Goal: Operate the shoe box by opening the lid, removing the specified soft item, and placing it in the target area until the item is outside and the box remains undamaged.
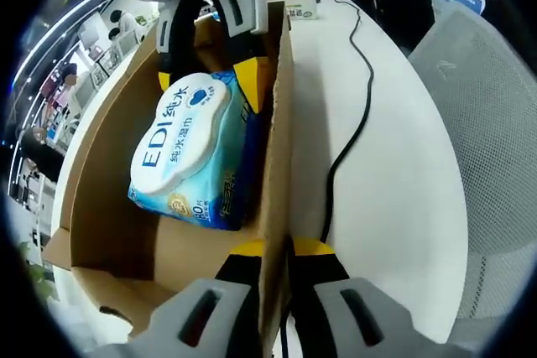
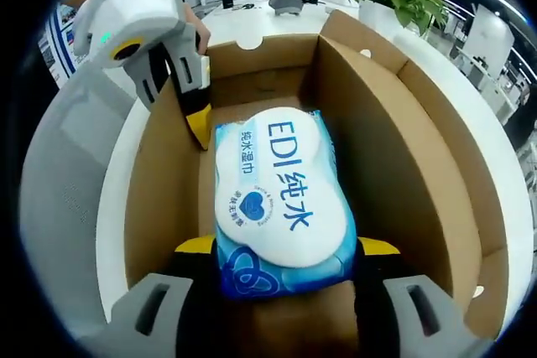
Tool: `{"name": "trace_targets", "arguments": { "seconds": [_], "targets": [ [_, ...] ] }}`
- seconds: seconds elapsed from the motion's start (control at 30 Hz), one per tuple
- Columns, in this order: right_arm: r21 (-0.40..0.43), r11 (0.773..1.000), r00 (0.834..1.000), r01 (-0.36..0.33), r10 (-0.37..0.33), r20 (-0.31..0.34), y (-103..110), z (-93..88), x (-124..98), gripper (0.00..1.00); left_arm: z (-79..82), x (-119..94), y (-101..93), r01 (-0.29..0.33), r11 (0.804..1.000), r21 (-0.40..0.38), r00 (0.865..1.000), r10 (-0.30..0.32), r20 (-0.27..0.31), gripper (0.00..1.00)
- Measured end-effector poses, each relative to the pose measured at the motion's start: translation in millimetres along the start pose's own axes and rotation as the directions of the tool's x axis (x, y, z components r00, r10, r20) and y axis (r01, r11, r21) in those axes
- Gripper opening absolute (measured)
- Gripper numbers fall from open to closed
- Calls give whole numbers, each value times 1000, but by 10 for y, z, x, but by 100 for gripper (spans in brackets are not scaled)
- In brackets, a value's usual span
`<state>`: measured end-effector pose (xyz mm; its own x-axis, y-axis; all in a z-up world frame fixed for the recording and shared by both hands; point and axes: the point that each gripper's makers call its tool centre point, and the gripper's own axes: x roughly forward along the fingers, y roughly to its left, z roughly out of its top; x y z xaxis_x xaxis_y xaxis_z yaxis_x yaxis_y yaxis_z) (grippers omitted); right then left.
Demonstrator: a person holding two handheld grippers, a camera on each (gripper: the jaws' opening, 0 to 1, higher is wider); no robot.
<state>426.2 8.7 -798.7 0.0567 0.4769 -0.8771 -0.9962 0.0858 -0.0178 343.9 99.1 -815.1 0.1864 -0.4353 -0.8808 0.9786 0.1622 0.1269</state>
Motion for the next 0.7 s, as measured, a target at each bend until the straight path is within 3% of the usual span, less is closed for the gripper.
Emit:
{"name": "trace_targets", "arguments": {
  "seconds": [0.1,0.17,0.2,0.23,0.37,0.4,0.43,0.5,0.57,0.63,0.7],
  "targets": [
    [-8,1000,1000,2,-2,-21,3,0,-7,63,11,-16,-16,26,999,-28,1000,-27,-15,7],
    [-8,1000,1000,18,-18,-21,2,0,-27,64,-16,-34,46,-30,998,-48,999,28,-44,7],
    [-12,1000,1000,20,-20,-17,15,2,-42,64,9,-31,37,-24,999,-47,999,23,-40,8],
    [-7,1000,1000,28,-28,-5,6,19,-63,63,22,-29,11,-29,993,-117,999,25,-31,11],
    [-4,999,999,39,-39,23,2,74,-185,63,47,-95,-26,-17,992,-128,1000,17,-6,23],
    [-11,999,999,44,-44,21,-4,71,-210,63,64,-117,-15,-22,988,-153,1000,24,8,25],
    [-12,999,999,47,-47,19,-7,63,-245,65,168,-144,2,-23,978,-206,997,37,69,26],
    [-15,999,999,43,-42,18,1,35,-297,65,238,-234,70,-43,960,-275,993,72,94,24],
    [-15,999,999,42,-42,14,10,11,-352,65,369,-323,123,-29,945,-325,980,90,176,21],
    [-16,999,999,48,-48,20,11,7,-400,65,407,-399,182,-45,938,-343,973,119,198,27],
    [-29,998,997,61,-60,38,-1,29,-460,65,411,-470,204,-49,941,-334,974,120,193,30]
  ]
}}
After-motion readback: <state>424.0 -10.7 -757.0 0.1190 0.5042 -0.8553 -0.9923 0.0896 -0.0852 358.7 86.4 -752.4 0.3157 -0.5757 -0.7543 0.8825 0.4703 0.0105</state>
